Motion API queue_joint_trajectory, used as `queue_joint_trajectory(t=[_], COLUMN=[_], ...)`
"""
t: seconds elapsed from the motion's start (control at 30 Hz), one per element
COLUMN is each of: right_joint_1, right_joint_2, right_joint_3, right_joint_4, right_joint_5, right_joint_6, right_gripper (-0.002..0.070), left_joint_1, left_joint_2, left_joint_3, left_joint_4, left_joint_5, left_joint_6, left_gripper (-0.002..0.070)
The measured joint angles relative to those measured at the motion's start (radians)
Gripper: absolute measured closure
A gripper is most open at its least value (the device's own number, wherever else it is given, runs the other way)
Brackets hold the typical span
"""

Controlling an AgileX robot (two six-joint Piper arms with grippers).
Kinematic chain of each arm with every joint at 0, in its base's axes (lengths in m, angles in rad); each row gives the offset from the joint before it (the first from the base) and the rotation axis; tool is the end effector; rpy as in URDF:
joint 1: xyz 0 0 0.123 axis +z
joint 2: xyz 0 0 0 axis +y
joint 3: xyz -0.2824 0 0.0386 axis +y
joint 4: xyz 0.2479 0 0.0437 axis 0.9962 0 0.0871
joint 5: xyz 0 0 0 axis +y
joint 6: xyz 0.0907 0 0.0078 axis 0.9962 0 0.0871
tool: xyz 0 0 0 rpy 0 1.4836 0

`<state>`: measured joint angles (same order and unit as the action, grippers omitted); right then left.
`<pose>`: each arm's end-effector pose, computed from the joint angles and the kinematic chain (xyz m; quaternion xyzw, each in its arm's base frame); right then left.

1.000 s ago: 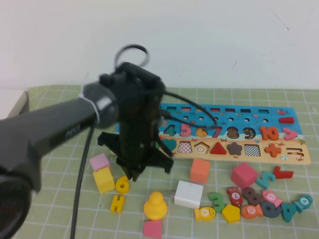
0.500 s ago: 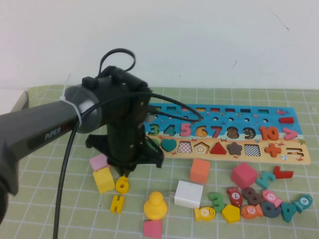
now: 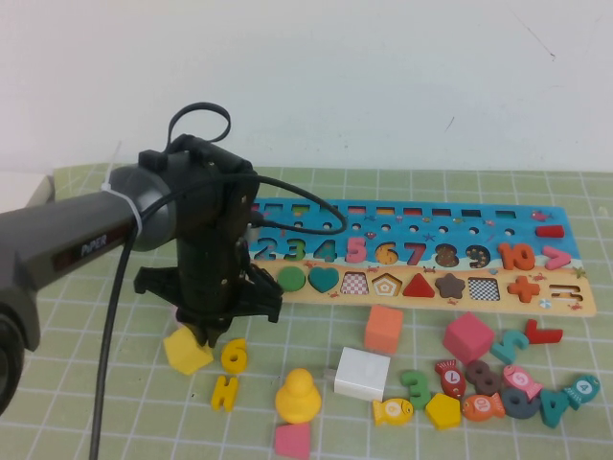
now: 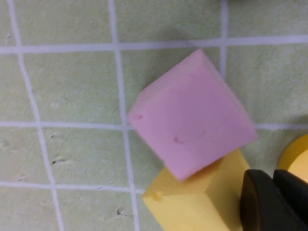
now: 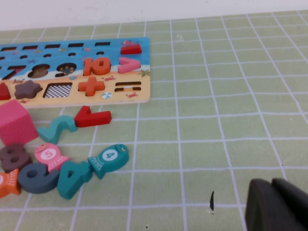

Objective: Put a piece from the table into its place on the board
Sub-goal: Pick up the "number 6"

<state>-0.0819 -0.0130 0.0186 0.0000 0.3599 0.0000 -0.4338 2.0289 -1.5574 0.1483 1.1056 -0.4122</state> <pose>0.0526 -0.0043 0.1751 0.0327 0.7977 -0.0247 0.6017 0.3751 -0.1605 0.1956 0.0413 0.9960 0.0450 0.0645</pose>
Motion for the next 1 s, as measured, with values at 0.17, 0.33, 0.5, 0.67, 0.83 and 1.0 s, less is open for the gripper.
queue_joint_trajectory(t=[0.17,0.33,0.5,0.67,0.83,1.0], right_joint_1=[0.0,0.0,0.0,0.0,0.0,0.0], right_joint_2=[0.0,0.0,0.0,0.0,0.0,0.0], right_joint_3=[0.0,0.0,0.0,0.0,0.0,0.0], right_joint_4=[0.0,0.0,0.0,0.0,0.0,0.0], right_joint_5=[0.0,0.0,0.0,0.0,0.0,0.0], right_joint_6=[0.0,0.0,0.0,0.0,0.0,0.0], right_gripper=[0.0679,0.0679,0.0678,0.0679,0.0679,0.0679], left_joint_1=[0.013,0.017,0.017,0.03,0.035,0.035], left_joint_2=[0.0,0.0,0.0,0.0,0.0,0.0], left_joint_3=[0.0,0.0,0.0,0.0,0.0,0.0], left_joint_4=[-0.011,-0.061,-0.111,-0.22,-0.249,-0.241], left_joint_5=[0.005,-0.108,-0.216,-0.204,-0.16,-0.124], left_joint_6=[0.0,-0.011,-0.011,0.044,0.048,0.045], left_gripper=[0.0648,0.0664,0.0674,0.0664,0.0487,0.0322])
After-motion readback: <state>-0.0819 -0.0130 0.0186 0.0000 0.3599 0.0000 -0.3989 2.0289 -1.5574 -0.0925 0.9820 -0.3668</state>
